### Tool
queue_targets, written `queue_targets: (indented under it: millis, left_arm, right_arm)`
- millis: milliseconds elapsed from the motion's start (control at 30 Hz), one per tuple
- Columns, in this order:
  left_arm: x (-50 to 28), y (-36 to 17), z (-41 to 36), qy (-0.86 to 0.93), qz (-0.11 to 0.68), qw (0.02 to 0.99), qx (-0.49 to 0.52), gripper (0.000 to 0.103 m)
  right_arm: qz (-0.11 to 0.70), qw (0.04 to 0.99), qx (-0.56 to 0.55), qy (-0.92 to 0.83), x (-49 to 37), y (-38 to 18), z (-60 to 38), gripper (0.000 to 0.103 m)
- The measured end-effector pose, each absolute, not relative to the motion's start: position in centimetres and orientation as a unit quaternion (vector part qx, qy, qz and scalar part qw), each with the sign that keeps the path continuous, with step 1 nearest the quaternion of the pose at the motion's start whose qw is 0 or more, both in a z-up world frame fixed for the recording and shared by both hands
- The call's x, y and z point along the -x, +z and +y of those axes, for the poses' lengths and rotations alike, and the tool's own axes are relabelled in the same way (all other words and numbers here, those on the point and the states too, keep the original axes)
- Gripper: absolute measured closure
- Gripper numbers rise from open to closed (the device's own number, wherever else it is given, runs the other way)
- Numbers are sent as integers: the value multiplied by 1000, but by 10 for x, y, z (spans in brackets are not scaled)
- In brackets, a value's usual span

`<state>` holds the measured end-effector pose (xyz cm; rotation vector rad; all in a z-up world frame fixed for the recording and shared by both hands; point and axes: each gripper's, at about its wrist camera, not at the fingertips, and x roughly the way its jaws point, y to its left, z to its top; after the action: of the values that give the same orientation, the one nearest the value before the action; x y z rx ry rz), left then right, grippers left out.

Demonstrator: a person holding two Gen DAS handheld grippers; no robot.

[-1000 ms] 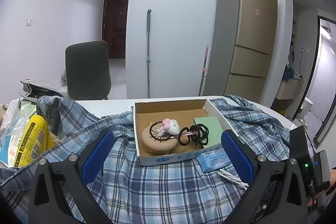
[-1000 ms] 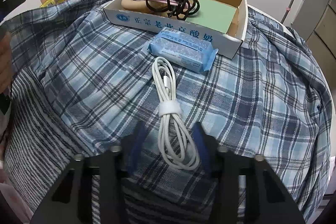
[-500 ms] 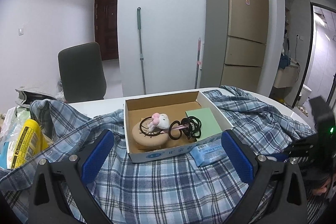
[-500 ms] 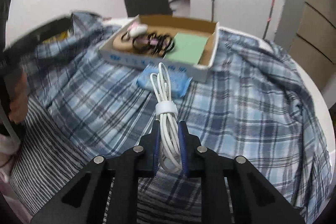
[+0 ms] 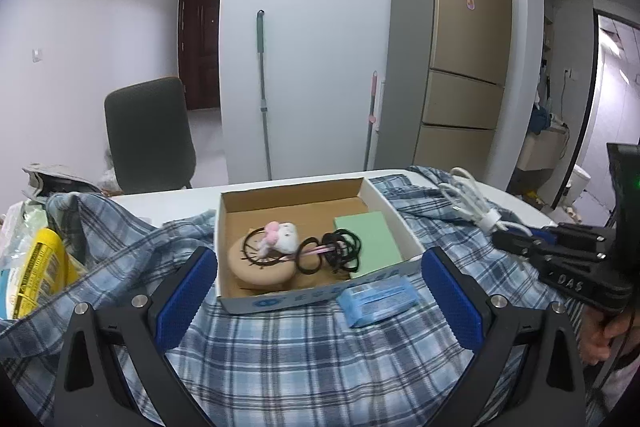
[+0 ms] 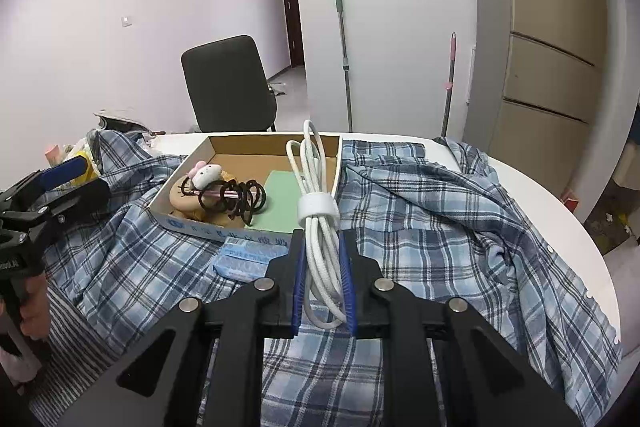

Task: Organize soft objects
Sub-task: 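Lift the white cable with the right tool toward the box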

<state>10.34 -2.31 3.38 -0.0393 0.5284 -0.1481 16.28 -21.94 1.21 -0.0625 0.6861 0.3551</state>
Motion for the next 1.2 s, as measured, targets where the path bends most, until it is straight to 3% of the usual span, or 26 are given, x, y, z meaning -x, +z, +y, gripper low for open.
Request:
queue_targets:
  millis: [567, 1000, 1100, 1200]
  left_arm:
    - [-134, 29, -57, -78, 276, 957, 42, 0]
    - [-176, -28, -74, -67, 375, 924, 36, 0]
    - [-188, -40, -75, -67, 411, 908, 55, 8]
    - [-200, -51, -80, -68, 448, 889, 73, 8]
  right_arm:
    - [299, 948, 31, 104, -182, 14, -225, 87]
    - [333, 937, 3, 104, -195, -23, -234, 87]
    - [337, 935, -10, 108, -196, -24, -238, 87]
    - [348, 931, -12, 107, -197, -28, -240, 87]
